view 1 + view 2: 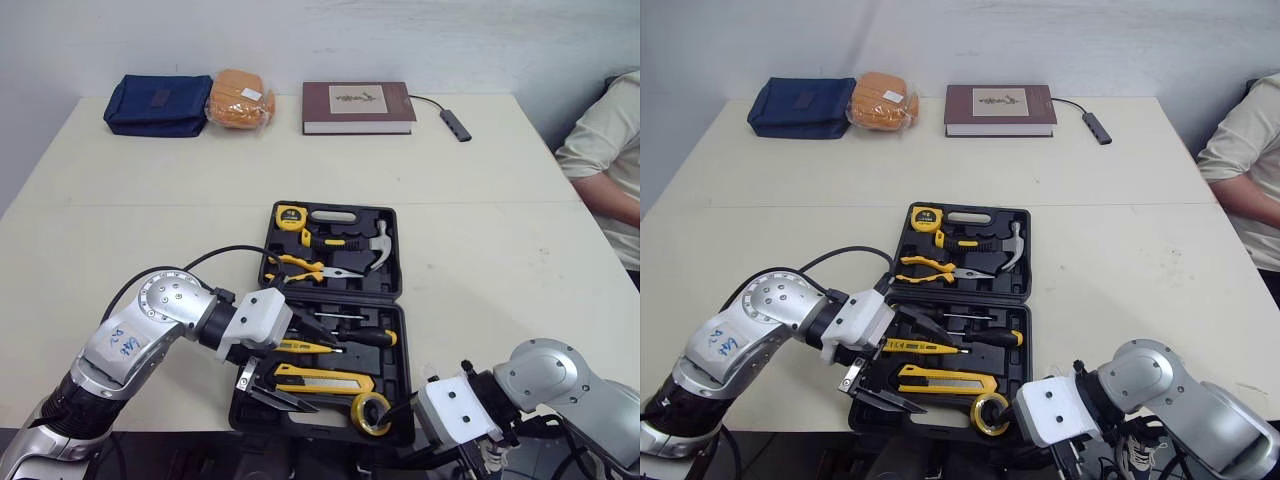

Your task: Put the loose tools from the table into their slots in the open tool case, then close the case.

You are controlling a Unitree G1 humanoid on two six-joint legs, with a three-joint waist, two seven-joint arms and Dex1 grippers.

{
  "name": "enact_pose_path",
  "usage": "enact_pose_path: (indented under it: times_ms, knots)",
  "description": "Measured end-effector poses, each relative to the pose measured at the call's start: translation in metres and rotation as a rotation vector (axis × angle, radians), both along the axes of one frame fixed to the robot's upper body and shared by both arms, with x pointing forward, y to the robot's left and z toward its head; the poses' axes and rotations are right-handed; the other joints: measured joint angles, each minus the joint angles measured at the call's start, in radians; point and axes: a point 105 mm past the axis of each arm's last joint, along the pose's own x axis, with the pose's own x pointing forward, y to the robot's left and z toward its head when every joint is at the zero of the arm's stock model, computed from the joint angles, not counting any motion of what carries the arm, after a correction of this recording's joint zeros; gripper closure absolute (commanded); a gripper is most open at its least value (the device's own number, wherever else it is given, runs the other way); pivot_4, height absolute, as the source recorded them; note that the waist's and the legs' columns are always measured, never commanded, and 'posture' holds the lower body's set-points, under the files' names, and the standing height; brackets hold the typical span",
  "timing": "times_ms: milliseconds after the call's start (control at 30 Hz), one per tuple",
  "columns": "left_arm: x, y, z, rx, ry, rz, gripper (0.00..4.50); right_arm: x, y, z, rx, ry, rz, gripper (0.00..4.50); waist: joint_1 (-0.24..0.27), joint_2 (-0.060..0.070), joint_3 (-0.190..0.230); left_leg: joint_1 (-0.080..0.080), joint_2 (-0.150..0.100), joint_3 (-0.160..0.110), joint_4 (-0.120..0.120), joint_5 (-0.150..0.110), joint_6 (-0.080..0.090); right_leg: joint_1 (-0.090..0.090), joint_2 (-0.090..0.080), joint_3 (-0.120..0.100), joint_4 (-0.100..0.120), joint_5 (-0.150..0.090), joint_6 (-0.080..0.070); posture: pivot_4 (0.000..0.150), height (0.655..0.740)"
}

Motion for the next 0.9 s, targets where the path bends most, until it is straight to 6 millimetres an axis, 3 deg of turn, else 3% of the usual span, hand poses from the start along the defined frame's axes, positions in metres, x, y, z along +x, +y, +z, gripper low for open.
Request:
enact_pose_path:
  times_ms: [300, 900]
  knots:
    - [0.000, 0.000, 0.000, -0.002, -0.003, 0.005, 0.00, 0.019, 0.003, 0.021, 0.025, 0.059, -0.115, 2.16, 0.001, 0.000, 0.000, -0.001, 0.000, 0.000, 0.000, 0.000, 0.000, 0.000, 0.000, 0.000, -0.001, 0.000, 0.000, 0.150, 0.7400]
    - [0.001, -0.001, 0.000, -0.004, -0.007, 0.013, 0.00, 0.014, 0.009, 0.004, -0.030, 0.047, -0.097, 2.16, 0.001, 0.000, 0.000, -0.001, 0.000, 0.000, 0.000, 0.000, 0.001, 0.000, -0.001, 0.000, -0.001, 0.000, 0.000, 0.150, 0.7400]
